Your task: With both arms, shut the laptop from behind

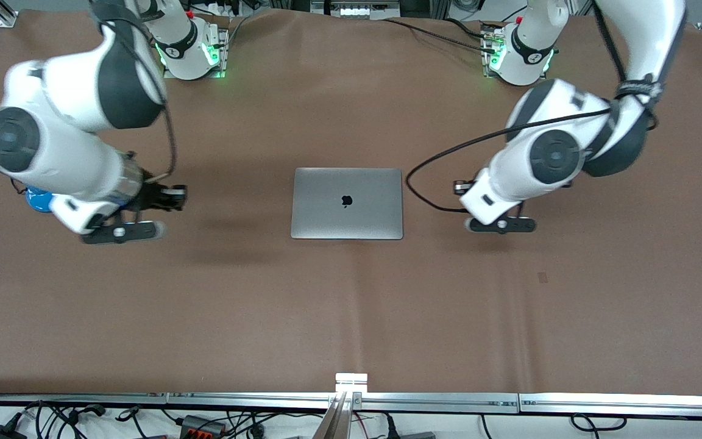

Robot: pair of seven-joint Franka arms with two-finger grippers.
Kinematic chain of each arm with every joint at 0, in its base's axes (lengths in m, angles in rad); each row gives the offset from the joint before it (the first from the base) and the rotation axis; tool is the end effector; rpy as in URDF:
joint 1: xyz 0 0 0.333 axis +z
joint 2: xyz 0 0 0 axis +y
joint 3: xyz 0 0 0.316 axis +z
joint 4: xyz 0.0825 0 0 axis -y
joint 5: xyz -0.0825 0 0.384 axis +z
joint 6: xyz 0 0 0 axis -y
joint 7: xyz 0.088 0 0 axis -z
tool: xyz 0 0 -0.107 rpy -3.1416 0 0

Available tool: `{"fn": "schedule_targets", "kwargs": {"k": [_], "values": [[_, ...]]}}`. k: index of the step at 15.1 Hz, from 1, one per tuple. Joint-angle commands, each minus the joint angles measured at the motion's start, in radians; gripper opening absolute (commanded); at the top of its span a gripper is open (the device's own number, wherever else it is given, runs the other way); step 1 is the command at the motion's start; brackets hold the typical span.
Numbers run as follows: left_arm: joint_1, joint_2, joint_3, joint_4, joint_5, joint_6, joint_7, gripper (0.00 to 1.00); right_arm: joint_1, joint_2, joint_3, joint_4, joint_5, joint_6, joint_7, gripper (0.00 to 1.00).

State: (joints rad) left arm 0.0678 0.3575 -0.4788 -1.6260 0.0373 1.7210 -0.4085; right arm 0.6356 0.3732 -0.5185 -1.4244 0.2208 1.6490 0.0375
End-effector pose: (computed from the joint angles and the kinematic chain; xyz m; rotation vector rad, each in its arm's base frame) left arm 0.5878 -0.2194 0.4174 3.0875 -0.0067 -0.3953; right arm 0.6347 0.1472 0.4976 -3.1073 -0.1119 0.1597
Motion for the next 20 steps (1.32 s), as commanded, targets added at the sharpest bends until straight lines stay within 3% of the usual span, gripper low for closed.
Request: {"fn": "schedule_targets", "kwargs": {"k": [1, 3, 4, 5, 7, 8, 9, 11, 12, 14, 15, 18, 20], "values": [[-0.015, -0.087, 0.11, -0.006, 0.003, -0.076, 0.129, 0.07, -0.007, 0.016, -0.034, 0.088, -0.004, -0.034, -0.016, 1.0], [-0.042, -0.147, 0.198, -0.006, -0.022, -0.148, 0.166, 0.15, -0.008, 0.016, -0.052, 0.12, -0.043, -0.07, -0.019, 1.0], [-0.046, -0.173, 0.228, -0.005, -0.022, -0.171, 0.166, 0.25, -0.01, 0.016, -0.072, 0.13, -0.043, -0.072, -0.018, 1.0], [-0.046, -0.195, 0.261, -0.005, -0.024, -0.182, 0.168, 0.42, -0.014, 0.016, -0.086, 0.143, -0.041, -0.075, -0.015, 1.0], [-0.045, -0.236, 0.296, -0.003, -0.025, -0.193, 0.168, 1.0, -0.042, 0.018, -0.084, 0.166, -0.041, -0.06, -0.016, 1.0], [-0.043, -0.268, 0.299, -0.005, -0.024, -0.192, 0.174, 1.0, -0.078, 0.016, -0.068, 0.168, -0.04, -0.058, -0.013, 1.0], [-0.043, -0.291, 0.305, -0.002, -0.016, -0.189, 0.177, 1.0, -0.158, 0.004, 0.001, 0.168, -0.038, -0.057, -0.013, 1.0], [-0.039, -0.307, 0.312, 0.005, -0.007, -0.182, 0.178, 1.0, -0.349, -0.029, 0.199, 0.163, -0.055, -0.055, -0.011, 1.0], [-0.037, -0.311, 0.344, 0.003, -0.01, -0.179, 0.181, 1.0, -0.411, -0.046, 0.262, 0.156, -0.081, -0.042, -0.01, 1.0], [-0.037, -0.318, 0.391, -0.012, -0.016, -0.17, 0.207, 1.0, -0.567, -0.098, 0.433, 0.096, -0.174, 0.017, -0.021, 1.0], [-0.036, -0.322, 0.394, -0.026, -0.02, -0.163, 0.239, 1.0, -0.611, -0.108, 0.474, 0.084, -0.194, 0.025, -0.039, 1.0], [-0.037, -0.388, 0.39, -0.113, -0.022, -0.143, 0.246, 1.0, -0.613, -0.135, 0.474, 0.053, -0.204, 0.025, -0.06, 1.0], [-0.037, -0.39, 0.391, -0.108, -0.024, -0.144, 0.249, 1.0, -0.617, -0.142, 0.474, 0.036, -0.205, 0.015, -0.062, 1.0]]}}
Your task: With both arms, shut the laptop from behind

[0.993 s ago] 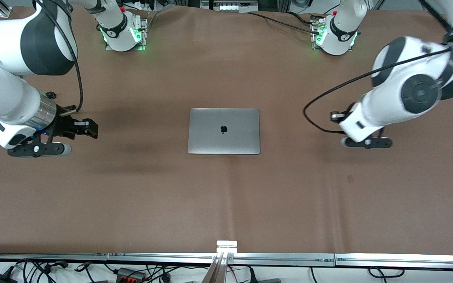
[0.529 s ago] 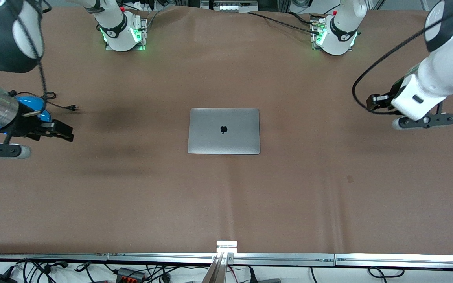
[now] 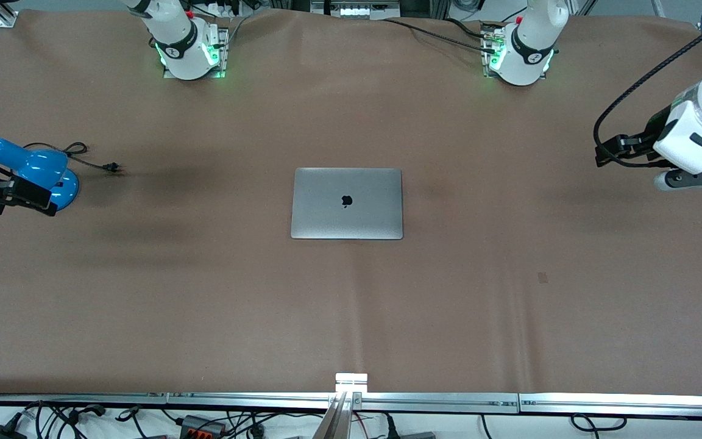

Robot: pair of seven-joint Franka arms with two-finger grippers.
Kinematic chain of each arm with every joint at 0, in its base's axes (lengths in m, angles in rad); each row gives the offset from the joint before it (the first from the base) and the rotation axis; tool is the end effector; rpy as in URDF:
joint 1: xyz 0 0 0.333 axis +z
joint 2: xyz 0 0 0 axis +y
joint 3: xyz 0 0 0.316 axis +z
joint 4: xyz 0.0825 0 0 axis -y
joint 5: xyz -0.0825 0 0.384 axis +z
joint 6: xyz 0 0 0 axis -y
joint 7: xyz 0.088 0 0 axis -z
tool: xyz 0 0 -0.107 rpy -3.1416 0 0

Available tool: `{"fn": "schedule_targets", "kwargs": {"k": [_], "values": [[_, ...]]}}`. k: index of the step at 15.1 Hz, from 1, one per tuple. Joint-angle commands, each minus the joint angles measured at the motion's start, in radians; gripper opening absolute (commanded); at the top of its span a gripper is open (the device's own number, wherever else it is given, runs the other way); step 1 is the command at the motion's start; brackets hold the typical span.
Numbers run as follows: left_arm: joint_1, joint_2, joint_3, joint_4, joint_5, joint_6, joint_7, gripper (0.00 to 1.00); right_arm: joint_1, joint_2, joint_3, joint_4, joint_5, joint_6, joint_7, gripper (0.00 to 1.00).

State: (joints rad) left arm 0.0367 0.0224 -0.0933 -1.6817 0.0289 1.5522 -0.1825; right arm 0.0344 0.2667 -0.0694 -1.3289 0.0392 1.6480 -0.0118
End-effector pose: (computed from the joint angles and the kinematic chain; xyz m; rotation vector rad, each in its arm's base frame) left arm 0.5512 -0.0276 0.5588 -3.0826 -0.1915 0.2282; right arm 0.6421 -0.0123 0.5871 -3.1206 0.0347 -0.0835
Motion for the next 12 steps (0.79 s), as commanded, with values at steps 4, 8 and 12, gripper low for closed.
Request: {"fn": "schedule_targets", "kwargs": {"k": [4, 8, 12], "values": [[-0.003, -0.053, -0.005, -0.049, -0.037, 0.02, 0.015, 1.0, -0.016, -0.188, 0.025, -0.289, -0.047, 0.091, -0.013, 1.0], [-0.004, -0.044, -0.006, -0.032, -0.038, 0.02, 0.011, 1.0, -0.016, -0.303, 0.026, -0.43, -0.056, 0.098, -0.013, 1.0], [-0.003, -0.044, -0.005, -0.035, -0.076, 0.028, -0.063, 1.0, -0.019, -0.342, 0.026, -0.46, -0.055, 0.085, -0.013, 1.0]]}}
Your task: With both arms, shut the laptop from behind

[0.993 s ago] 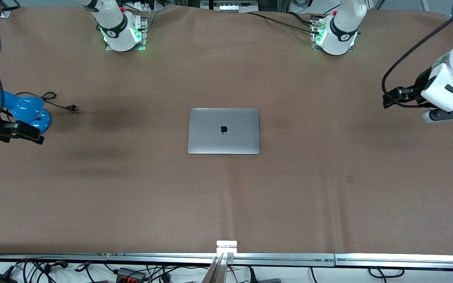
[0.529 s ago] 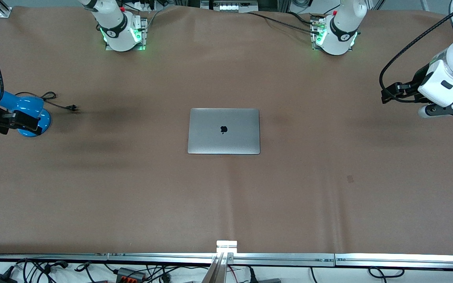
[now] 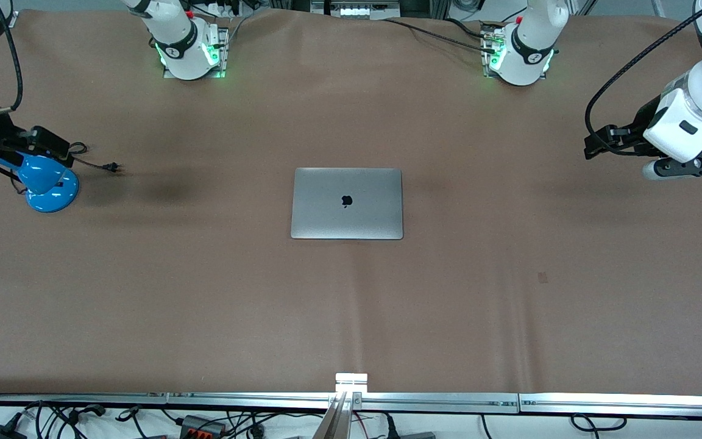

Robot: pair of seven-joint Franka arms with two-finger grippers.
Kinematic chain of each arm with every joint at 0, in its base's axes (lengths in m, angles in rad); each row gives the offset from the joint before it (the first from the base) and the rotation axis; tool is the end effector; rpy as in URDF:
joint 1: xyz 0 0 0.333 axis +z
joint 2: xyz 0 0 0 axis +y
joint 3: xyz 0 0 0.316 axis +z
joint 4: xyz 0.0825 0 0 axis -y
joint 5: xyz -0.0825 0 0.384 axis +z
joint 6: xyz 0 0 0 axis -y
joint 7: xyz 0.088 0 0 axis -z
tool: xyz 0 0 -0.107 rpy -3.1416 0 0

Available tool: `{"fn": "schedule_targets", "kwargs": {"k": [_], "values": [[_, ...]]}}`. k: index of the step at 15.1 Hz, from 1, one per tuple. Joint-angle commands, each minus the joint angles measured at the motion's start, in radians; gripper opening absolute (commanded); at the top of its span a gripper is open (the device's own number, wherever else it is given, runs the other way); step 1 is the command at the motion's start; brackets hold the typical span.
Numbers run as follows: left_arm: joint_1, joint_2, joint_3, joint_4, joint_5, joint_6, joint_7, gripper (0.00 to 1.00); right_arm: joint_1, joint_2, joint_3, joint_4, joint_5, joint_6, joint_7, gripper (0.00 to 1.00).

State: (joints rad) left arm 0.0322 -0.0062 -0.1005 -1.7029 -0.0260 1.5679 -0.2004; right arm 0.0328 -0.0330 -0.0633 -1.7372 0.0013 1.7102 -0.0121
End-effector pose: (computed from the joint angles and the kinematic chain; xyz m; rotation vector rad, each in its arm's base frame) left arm 0.5439 -0.0401 0.5657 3.1200 0.2090 -0.2052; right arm 0.5520 -0.0172 0.5757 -3.1382 0.0291 -0.0094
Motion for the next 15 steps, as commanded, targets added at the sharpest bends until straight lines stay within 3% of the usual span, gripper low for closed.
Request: {"fn": "schedule_targets", "kwargs": {"k": [1, 15], "values": [[0.002, -0.018, 0.002, -0.02, -0.02, 0.011, -0.054, 1.0, -0.016, -0.041, 0.02, -0.051, -0.017, 0.025, -0.012, 1.0], [0.015, -0.009, 0.01, -0.011, -0.015, 0.011, -0.001, 1.0, -0.014, -0.041, 0.028, -0.038, -0.015, -0.009, -0.015, 1.0]]}}
